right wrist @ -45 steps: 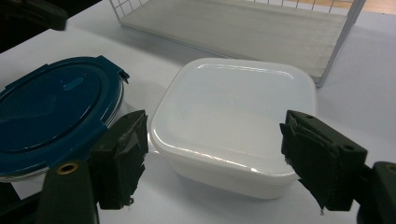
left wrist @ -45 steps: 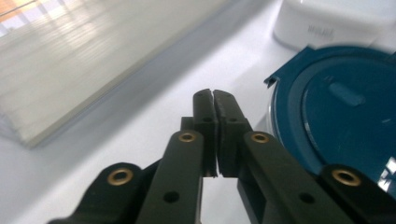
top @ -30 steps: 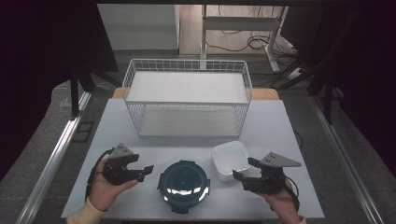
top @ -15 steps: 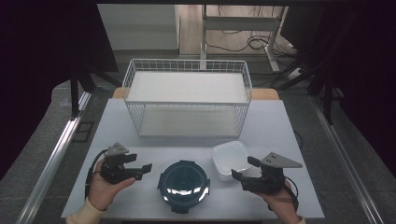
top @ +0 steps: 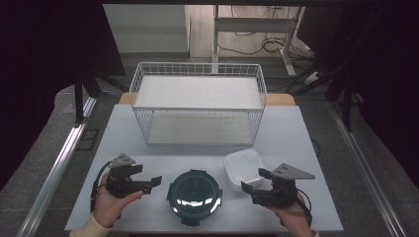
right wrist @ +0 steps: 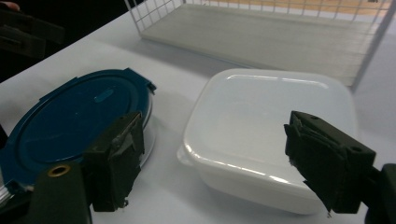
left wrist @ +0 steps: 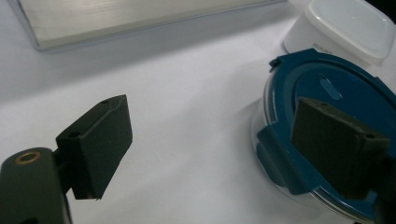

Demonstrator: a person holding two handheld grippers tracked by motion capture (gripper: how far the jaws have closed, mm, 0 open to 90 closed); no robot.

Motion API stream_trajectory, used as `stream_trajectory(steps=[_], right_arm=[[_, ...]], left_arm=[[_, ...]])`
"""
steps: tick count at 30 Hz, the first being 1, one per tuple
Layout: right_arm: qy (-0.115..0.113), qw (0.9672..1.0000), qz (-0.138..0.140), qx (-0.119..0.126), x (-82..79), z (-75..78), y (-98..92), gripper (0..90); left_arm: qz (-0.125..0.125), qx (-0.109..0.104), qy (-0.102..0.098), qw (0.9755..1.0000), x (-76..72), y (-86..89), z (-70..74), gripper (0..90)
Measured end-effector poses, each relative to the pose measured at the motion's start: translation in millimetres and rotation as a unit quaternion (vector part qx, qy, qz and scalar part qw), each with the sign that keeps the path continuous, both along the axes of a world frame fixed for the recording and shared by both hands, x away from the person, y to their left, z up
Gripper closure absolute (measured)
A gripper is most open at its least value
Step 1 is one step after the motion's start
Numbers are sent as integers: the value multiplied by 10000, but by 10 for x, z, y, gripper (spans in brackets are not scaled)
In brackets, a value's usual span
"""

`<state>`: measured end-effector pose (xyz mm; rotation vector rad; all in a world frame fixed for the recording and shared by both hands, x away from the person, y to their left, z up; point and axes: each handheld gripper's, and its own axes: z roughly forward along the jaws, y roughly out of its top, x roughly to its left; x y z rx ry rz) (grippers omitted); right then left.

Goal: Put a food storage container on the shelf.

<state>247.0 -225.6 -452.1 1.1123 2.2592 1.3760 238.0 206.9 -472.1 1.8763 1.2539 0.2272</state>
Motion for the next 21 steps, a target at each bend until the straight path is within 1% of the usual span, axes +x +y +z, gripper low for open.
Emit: stream_trajectory(steps=[3, 4, 5, 6, 7, 10, 12, 13, 14, 15, 16, 17, 18, 19, 20, 21], right_arm=[[101, 9999, 66, 54, -38, -4, 68, 189], [173, 9997, 93, 154, -66, 0, 103, 190], [173, 9997, 93, 154, -66, 0, 103, 190], [254, 9993, 100, 249, -84, -1, 135, 190], [309, 9990, 132, 297, -99, -5, 178, 189], [314, 9989, 269, 201, -155, -8, 326, 180], [361, 9986, 332, 175, -208, -1, 400, 180], [361, 9986, 332, 175, -208, -1, 400, 180], [399, 9987, 237, 223, -226, -3, 405, 184], [399, 9987, 237, 223, -226, -3, 405, 184], [440, 9986, 110, 277, -236, -9, 396, 190], [611, 9967, -57, 530, -264, -41, 383, 197], [727, 9954, -68, 628, -279, -65, 388, 200], [727, 9954, -68, 628, -279, -65, 388, 200], [804, 9943, -89, 692, -297, -85, 400, 201], [850, 9939, -91, 698, -319, -105, 425, 200]], left_arm=[[-64, -100, 91, 9999, -28, -2, -10, 122], [84, -149, 168, 9997, -46, -1, -19, 93], [84, -149, 168, 9997, -46, -1, -19, 86], [134, -178, 205, 9995, -50, -1, -21, 86], [130, -227, 237, 9994, -52, -2, -23, 83], [37, -378, 322, 9988, -64, -18, -35, 83], [-43, -423, 373, 9984, -74, -44, -46, 82], [-78, -481, 397, 9980, -81, -54, -49, 82], [-126, -528, 424, 9976, -86, -60, -49, 83], [-161, -588, 450, 9971, -92, -68, -50, 83], [-188, -650, 470, 9966, -96, -75, -51, 83], [-259, -751, 515, 9955, -101, -90, -53, 85], [-286, -774, 534, 9952, -102, -100, -57, 85], [-286, -774, 534, 9952, -102, -100, -57, 88], [-324, -823, 562, 9945, -100, -110, -67, 88], [-349, -876, 599, 9937, -96, -115, -74, 94]])
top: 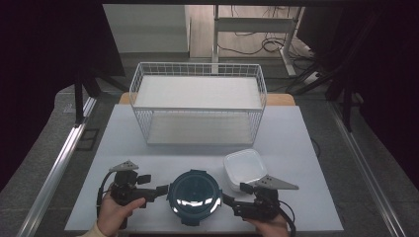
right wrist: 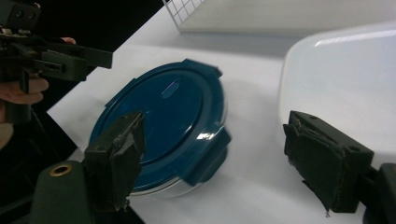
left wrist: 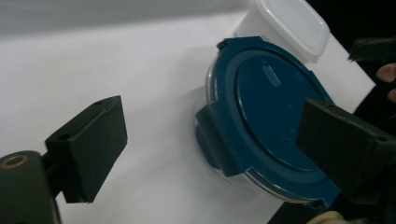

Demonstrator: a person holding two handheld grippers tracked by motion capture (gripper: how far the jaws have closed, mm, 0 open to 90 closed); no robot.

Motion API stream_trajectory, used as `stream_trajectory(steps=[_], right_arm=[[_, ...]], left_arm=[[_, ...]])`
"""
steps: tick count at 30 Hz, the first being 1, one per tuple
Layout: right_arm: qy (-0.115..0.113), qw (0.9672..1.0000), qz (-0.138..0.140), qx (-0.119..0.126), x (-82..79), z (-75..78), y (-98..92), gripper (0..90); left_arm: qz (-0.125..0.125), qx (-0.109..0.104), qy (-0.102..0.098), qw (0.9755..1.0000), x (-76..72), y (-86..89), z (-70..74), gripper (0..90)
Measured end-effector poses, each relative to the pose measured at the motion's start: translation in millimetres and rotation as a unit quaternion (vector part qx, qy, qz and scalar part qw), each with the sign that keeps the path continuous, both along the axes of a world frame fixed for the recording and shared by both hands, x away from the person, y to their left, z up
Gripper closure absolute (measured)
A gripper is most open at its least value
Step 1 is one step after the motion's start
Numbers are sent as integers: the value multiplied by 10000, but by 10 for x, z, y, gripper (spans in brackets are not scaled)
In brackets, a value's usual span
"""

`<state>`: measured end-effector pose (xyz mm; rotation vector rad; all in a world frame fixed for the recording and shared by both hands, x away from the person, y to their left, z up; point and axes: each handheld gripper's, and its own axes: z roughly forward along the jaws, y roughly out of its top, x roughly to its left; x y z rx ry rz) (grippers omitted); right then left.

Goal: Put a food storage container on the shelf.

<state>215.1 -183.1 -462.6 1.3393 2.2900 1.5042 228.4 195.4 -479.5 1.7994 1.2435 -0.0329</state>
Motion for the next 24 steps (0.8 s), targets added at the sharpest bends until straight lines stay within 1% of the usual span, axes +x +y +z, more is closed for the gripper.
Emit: stream_trajectory(steps=[2, 3, 5, 6, 8, 9, 10, 12, 13, 14, 17, 18, 20, 21, 22, 24], right_arm=[[30, 10000, 36, -49, -26, -16, 43, 201], [24, 10000, -2, -36, -41, -22, 61, 209], [96, 10000, -4, 20, -60, -53, 84, 222], [159, 9998, 8, 71, -66, -79, 93, 226], [356, 9992, 36, 152, -64, -141, 115, 226], [541, 9983, 79, 195, -50, -202, 135, 224], [541, 9983, 79, 195, -50, -202, 135, 224], [660, 9975, 75, 223, -38, -249, 148, 221], [790, 9965, 53, 284, -29, -280, 159, 215], [790, 9965, 53, 284, -29, -280, 159, 215], [1002, 9944, 53, 335, -6, -345, 187, 208], [1101, 9932, 42, 370, 2, -367, 201, 205], [1194, 9919, 36, 437, 16, -389, 217, 203], [1280, 9906, 37, 489, 31, -407, 236, 197], [1280, 9906, 37, 489, 31, -407, 236, 197], [1317, 9896, 29, 585, 46, -426, 247, 195]], left_arm=[[-75, -150, 119, 9998, 12, -15, -27, 97], [-104, -214, 185, 9995, 18, -27, -44, 97], [-165, -272, 257, 9992, 23, -45, -66, 99], [-189, -302, 290, 9989, 23, -62, -77, 102], [-271, -334, 338, 9985, 25, -88, -92, 103], [-302, -379, 364, 9982, 28, -106, -112, 113], [-302, -379, 364, 9982, 28, -106, -112, 115], [-342, -453, 442, 9974, 31, -124, -139, 117], [-361, -487, 491, 9970, 35, -132, -157, 122], [-374, -535, 540, 9964, 41, -143, -179, 122], [-436, -700, 739, 9939, 70, -176, -241, 125], [-447, -722, 752, 9935, 78, -183, -251, 125], [-450, -721, 765, 9934, 95, -204, -267, 129], [-465, -727, 795, 9931, 102, -205, -273, 133], [-462, -773, 808, 9926, 107, -208, -283, 133], [-510, -885, 939, 9903, 121, -206, -317, 136]])
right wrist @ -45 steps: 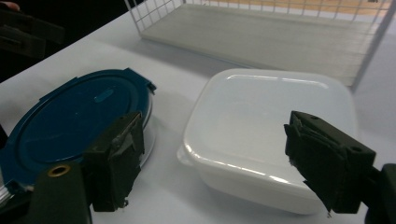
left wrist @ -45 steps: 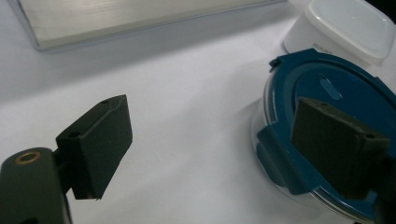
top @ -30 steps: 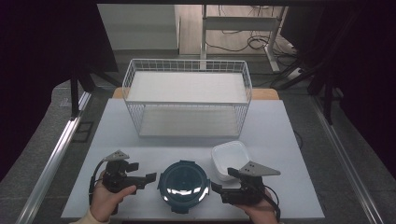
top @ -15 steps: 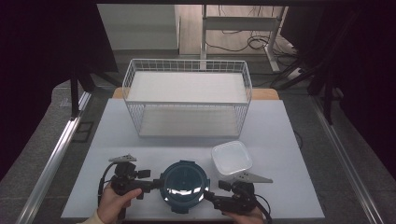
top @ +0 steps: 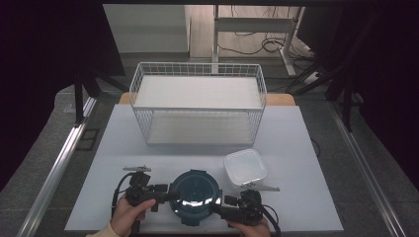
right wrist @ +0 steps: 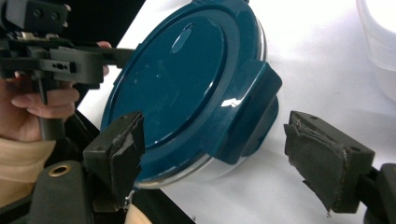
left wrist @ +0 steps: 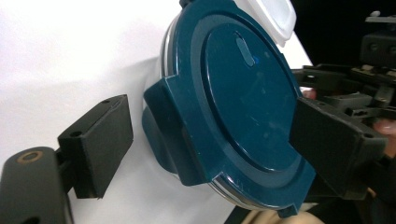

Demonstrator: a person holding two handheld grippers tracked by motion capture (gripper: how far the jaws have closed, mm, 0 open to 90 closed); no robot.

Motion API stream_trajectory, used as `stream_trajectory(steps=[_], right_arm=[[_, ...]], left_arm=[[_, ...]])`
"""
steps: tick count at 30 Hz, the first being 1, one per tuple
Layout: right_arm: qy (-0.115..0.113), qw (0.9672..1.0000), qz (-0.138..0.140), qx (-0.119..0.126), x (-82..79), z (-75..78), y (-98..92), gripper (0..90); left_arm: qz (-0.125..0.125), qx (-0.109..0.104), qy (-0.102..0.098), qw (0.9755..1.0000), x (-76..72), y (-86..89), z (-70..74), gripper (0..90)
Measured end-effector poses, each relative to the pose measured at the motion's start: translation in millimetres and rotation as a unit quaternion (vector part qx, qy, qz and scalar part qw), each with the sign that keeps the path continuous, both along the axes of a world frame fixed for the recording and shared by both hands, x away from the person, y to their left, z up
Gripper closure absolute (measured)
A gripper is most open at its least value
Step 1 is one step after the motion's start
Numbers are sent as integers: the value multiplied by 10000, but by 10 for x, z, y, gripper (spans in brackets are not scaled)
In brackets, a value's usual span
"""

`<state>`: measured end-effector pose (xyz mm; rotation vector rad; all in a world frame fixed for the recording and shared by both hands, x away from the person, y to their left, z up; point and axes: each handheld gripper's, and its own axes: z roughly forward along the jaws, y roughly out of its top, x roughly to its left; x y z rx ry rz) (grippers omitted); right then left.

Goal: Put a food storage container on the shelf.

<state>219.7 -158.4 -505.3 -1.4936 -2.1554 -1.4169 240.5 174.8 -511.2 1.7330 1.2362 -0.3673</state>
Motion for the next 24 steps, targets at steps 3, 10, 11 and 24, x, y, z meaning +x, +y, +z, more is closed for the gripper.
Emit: stream_trajectory(steps=[3, 10, 11, 24], right_arm=[[160, 9998, -7, 133, 48, -35, 7, 192], [459, 9986, -29, 271, 136, -124, 71, 195], [518, 9981, -21, 324, 143, -129, 82, 200], [590, 9972, -211, 400, 179, -126, 101, 304]], left_arm=[[-51, -109, 137, 9998, 11, -4, -44, 148], [-160, -317, 427, 9985, 42, -23, -137, 185], [-171, -341, 456, 9982, 42, -30, -148, 186], [-22, -220, 582, 9981, 19, -70, -159, 264]])
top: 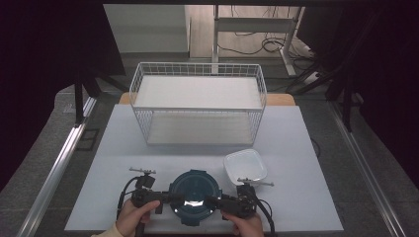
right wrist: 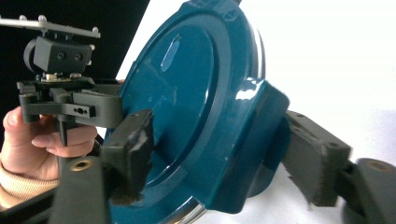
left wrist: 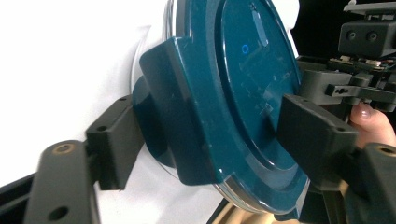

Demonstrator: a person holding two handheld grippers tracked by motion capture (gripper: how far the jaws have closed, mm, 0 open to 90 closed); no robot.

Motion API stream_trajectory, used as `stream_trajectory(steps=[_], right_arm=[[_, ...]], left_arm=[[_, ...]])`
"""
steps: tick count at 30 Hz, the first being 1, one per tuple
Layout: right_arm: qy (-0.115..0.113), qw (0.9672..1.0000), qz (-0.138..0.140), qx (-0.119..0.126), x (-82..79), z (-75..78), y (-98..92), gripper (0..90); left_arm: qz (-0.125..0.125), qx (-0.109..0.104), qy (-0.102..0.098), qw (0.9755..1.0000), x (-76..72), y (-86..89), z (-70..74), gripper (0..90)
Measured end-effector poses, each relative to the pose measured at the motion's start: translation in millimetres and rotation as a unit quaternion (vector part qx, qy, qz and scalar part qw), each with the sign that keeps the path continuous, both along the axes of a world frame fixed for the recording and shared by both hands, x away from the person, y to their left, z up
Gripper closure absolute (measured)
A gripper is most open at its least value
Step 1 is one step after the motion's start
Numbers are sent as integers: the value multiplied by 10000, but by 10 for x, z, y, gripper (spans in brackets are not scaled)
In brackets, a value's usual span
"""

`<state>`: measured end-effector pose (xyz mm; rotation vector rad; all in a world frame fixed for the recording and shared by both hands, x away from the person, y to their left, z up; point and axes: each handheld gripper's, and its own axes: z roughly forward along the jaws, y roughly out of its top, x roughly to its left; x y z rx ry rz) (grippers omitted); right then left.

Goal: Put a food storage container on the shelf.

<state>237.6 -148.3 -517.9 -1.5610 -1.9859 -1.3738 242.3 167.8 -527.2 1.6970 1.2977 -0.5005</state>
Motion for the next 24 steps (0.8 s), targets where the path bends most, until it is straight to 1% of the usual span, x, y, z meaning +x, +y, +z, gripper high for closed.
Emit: stream_trajectory(steps=[3, 4, 8, 9, 10, 11, 15, 18, 24], right_arm=[[84, 9998, -76, 144, 0, -11, -35, 340], [92, 9998, -103, 165, -6, -9, -40, 346], [-12, 9999, -118, 113, -47, 26, -33, 361], [-68, 9999, -114, 84, -68, 43, -31, 368], [-68, 9999, -114, 84, -68, 43, -31, 368], [-77, 9998, -136, 103, -83, 53, -37, 378], [-82, 9998, -151, 136, -106, 59, -51, 390], [-137, 9997, -117, 154, -137, 75, -65, 405], [-240, 9996, -135, 107, -186, 102, -51, 411]], left_arm=[[92, -92, 53, 9999, -22, 19, -5, 288], [98, -88, 51, 9999, -28, 23, 0, 293], [171, -76, 10, 9998, -62, 23, 23, 308], [176, -71, -1, 9998, -69, 23, 28, 317], [181, -66, -23, 9998, -79, 25, 37, 317], [195, -67, -92, 9997, -102, 33, 48, 331], [243, -100, -142, 9996, -134, 40, 59, 349], [287, -133, -197, 9993, -174, 54, 67, 366], [343, -147, -217, 9991, -205, 56, 77, 371]])
